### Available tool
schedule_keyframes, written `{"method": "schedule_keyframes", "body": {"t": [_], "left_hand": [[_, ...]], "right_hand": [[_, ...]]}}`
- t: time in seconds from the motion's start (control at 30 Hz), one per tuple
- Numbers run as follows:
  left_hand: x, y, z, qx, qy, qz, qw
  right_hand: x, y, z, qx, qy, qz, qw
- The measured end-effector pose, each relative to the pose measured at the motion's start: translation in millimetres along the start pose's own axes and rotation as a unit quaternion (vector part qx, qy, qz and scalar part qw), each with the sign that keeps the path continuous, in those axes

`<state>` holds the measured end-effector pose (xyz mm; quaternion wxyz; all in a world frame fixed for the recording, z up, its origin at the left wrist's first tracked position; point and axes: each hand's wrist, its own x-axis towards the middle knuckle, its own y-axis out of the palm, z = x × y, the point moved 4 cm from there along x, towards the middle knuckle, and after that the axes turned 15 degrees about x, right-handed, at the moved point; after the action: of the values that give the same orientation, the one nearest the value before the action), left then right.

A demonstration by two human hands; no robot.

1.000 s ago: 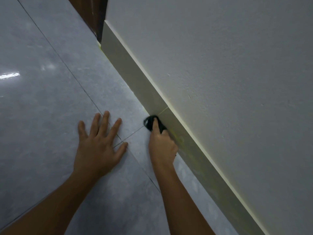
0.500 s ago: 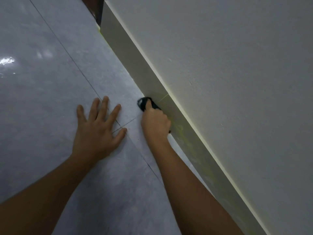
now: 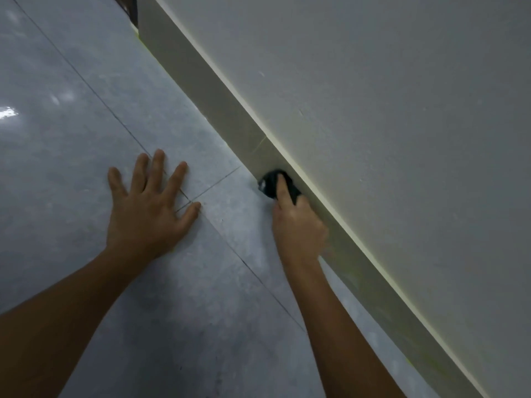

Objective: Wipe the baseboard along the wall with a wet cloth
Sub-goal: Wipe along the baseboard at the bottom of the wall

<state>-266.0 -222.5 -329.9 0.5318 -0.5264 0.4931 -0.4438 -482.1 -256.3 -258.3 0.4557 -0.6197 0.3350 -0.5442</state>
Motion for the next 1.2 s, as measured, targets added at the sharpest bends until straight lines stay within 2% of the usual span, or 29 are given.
{"method": "schedule_keyframes", "body": {"t": [0.2,0.4,0.47,0.57,0.6,0.63,0.7,0.8,0.93,1.03,1.1,1.2], "left_hand": [[-0.3,-0.3,-2.2,-0.001,0.0,-0.003,1.0],[-0.9,-1.4,-0.6,0.0,-0.001,-0.01,1.0],[-0.6,-1.7,-3.6,0.003,0.005,-0.005,1.0],[-0.9,-1.3,-1.6,0.01,-0.01,0.004,1.0],[-1.8,-3.8,-4.5,0.009,-0.012,0.002,1.0],[-3.2,-7.0,-12.1,0.004,-0.009,-0.006,1.0],[-12.7,-10.2,-40.5,-0.015,0.019,-0.023,0.999],[-32.3,0.2,-89.6,-0.033,0.059,0.001,0.998],[-38.9,9.2,-100.0,0.004,0.059,-0.003,0.998],[-38.1,7.9,-99.7,0.001,0.055,-0.003,0.998],[-39.0,7.4,-100.1,0.004,0.05,-0.002,0.999],[-39.2,8.1,-98.3,0.006,0.051,-0.006,0.999]], "right_hand": [[-23.1,24.7,-1.1,0.017,0.086,0.099,0.991],[5.9,-5.7,1.7,0.014,0.026,-0.033,0.999],[7.1,3.2,8.5,0.002,0.033,0.017,0.999],[-24.8,14.4,-10.9,0.015,0.078,0.154,0.985],[-34.3,8.5,-22.9,0.015,0.082,0.158,0.984],[-40.6,-1.3,-33.3,0.012,0.076,0.14,0.987],[-42.3,-20.4,-44.2,-0.009,0.049,0.052,0.997],[-26.7,-23.2,-38.4,0.012,0.035,-0.024,0.999],[-28.7,7.7,-26.6,0.011,0.078,0.042,0.996],[-59.9,9.1,-50.1,0.042,0.112,0.083,0.989],[-74.6,-7.0,-68.9,0.055,0.112,0.064,0.99],[-69.7,-30.2,-76.9,0.021,0.05,-0.016,0.998]]}}
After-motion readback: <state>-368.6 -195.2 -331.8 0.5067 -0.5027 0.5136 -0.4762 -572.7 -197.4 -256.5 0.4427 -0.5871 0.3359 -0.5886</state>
